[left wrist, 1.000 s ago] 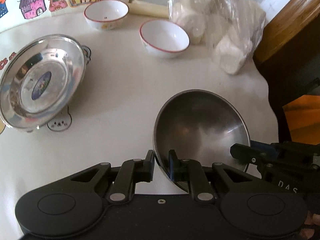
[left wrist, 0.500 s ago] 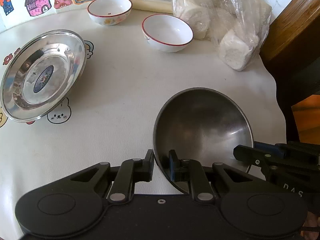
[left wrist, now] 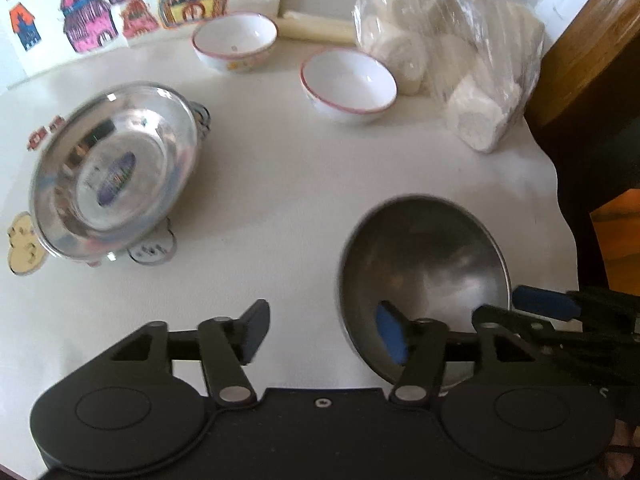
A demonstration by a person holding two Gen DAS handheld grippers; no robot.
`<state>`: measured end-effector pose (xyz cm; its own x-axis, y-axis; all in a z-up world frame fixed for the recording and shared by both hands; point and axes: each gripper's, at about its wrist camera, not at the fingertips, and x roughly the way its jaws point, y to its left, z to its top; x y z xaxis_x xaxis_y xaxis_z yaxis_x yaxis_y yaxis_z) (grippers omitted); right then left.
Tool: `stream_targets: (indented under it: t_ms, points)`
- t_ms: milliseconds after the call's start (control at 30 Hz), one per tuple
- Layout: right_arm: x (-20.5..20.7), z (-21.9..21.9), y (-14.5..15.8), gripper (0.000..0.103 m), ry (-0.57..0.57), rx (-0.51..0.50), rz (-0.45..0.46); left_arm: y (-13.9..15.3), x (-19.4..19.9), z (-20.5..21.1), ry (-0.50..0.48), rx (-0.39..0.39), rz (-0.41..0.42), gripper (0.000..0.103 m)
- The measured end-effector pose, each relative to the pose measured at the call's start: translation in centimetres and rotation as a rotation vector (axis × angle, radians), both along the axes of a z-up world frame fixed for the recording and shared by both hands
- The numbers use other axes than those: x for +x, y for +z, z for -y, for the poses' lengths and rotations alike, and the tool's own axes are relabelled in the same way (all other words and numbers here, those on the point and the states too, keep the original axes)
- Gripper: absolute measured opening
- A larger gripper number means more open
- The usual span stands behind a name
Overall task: Organize plates and bowls
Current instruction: 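Lower the steel bowl onto the table and open both grippers, then move both tools to the rim of the white red-rimmed bowl beside the dough bag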
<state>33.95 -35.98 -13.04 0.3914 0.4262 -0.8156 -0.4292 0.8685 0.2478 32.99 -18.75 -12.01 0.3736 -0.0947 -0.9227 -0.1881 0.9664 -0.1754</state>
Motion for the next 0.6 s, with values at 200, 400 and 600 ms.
stream_targets:
  t_ms: [200,400,600]
  points:
    - [-0.4,0.6,1.2,0.089,-0.080,0.014,0.028,1.7,0.9,-1.7,-0.009,0.049,0.042,0.093]
    - [0.2,-0.3,2.0,0.103,-0.145,0.033,0.037,2.3,2.7,-3.8,-0.033,0.084,0.067,0.102]
    - [1.2,-2.8,2.7,0.103,-0.190,0.009,0.058,2.3,4.6,-6.1,-0.075,0.123,0.114,0.102]
